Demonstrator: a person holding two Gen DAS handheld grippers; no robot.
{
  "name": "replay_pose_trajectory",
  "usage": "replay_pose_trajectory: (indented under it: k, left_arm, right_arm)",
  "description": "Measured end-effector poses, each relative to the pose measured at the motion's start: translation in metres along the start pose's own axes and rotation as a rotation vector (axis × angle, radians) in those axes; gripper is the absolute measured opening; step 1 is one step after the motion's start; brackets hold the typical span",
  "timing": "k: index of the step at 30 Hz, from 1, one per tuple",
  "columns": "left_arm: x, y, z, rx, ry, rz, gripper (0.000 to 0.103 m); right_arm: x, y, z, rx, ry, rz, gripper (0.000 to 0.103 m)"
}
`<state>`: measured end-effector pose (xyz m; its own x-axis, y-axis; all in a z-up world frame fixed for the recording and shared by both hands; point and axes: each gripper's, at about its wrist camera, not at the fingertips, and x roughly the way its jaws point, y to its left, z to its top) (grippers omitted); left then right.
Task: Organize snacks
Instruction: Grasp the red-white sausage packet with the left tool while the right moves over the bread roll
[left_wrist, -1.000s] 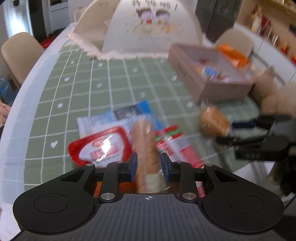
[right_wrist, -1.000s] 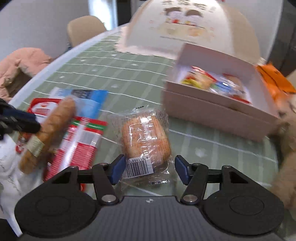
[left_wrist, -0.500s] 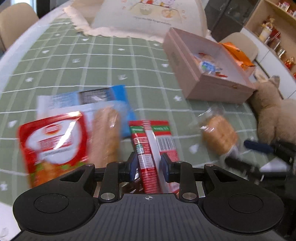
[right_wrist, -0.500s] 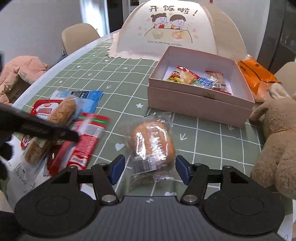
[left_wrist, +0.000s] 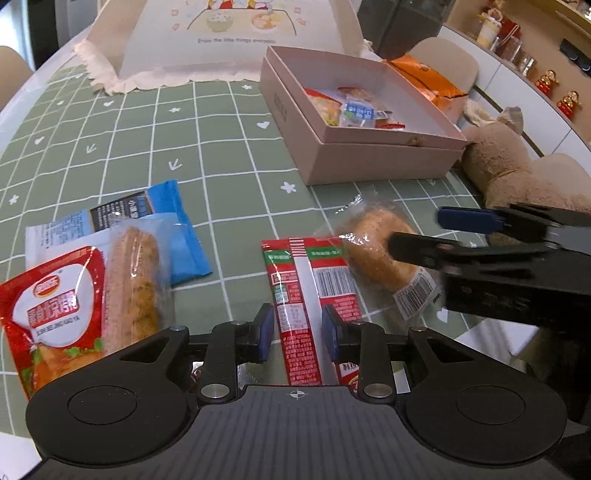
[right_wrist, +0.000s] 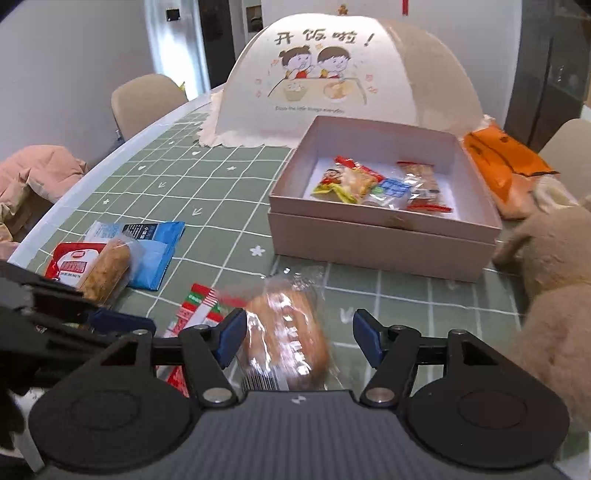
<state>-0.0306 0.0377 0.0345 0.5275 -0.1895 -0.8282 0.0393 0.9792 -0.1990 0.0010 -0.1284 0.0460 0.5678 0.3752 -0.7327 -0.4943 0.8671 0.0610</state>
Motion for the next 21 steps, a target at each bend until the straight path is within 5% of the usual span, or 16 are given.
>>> replay_pose_trajectory:
  k: [13, 21]
  left_arm:
    - [-0.006, -0.004, -0.016, -0.035, 0.041, -0.054, 0.032]
    - [0.008, -0.033, -0.012, 0.199, 0.006, 0.034, 0.037]
  right_arm:
    - [-0.005, -0.035, -0.02, 0.109, 0.029, -0.118, 0.063]
    - [-0.012, -0.043, -0.033, 0.15, 0.031, -0.137, 0.072]
